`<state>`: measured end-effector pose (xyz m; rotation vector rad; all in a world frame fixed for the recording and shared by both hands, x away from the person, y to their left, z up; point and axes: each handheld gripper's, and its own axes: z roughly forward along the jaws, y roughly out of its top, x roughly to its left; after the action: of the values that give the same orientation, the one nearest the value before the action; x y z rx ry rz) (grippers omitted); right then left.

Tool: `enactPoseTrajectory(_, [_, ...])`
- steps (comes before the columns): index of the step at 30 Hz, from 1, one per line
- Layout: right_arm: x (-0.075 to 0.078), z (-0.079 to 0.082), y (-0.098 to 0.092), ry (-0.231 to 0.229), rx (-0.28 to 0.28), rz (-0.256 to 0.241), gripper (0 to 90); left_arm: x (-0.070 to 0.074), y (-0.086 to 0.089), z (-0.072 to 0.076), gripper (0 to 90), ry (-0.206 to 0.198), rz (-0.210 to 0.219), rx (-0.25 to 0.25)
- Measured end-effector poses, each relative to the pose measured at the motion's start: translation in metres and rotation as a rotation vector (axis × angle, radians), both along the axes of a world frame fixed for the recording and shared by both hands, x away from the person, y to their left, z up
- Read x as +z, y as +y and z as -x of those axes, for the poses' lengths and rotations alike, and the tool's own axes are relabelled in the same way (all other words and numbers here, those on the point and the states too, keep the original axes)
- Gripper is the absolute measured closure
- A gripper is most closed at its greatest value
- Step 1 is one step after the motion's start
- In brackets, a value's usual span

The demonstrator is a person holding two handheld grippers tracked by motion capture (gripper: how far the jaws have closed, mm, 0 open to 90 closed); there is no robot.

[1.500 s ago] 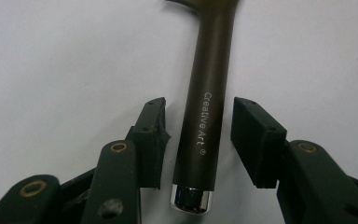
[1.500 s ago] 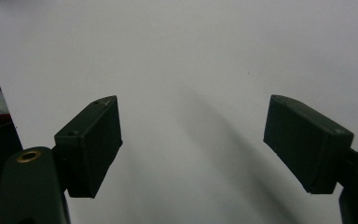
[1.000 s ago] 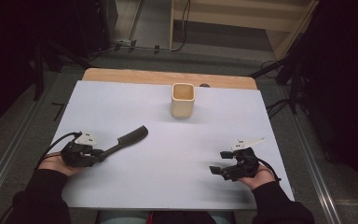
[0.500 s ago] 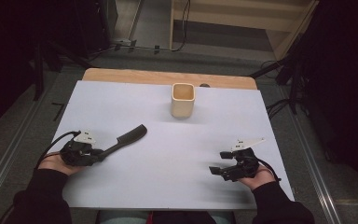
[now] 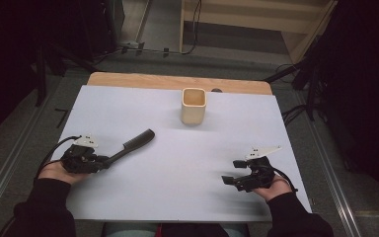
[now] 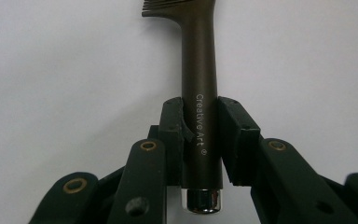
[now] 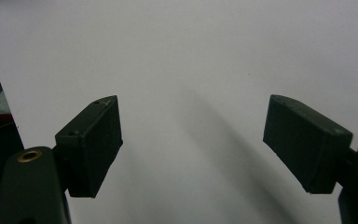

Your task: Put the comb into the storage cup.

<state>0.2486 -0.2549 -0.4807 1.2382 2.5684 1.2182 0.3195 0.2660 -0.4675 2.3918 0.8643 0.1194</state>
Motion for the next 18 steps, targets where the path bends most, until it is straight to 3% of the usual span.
enactPoseTrajectory(8, [0.000, 0.000, 0.000, -0.002, 0.000, 0.000, 17.5, 0.010, 0.002, 0.000, 73.0, 0.006, 0.091, 0.043])
enactPoseTrajectory(18, [-0.001, -0.001, 0.003, -0.002, 0.001, 0.003, 17.5, 0.018, -0.002, 0.001, 73.0, 0.017, 0.158, 0.086])
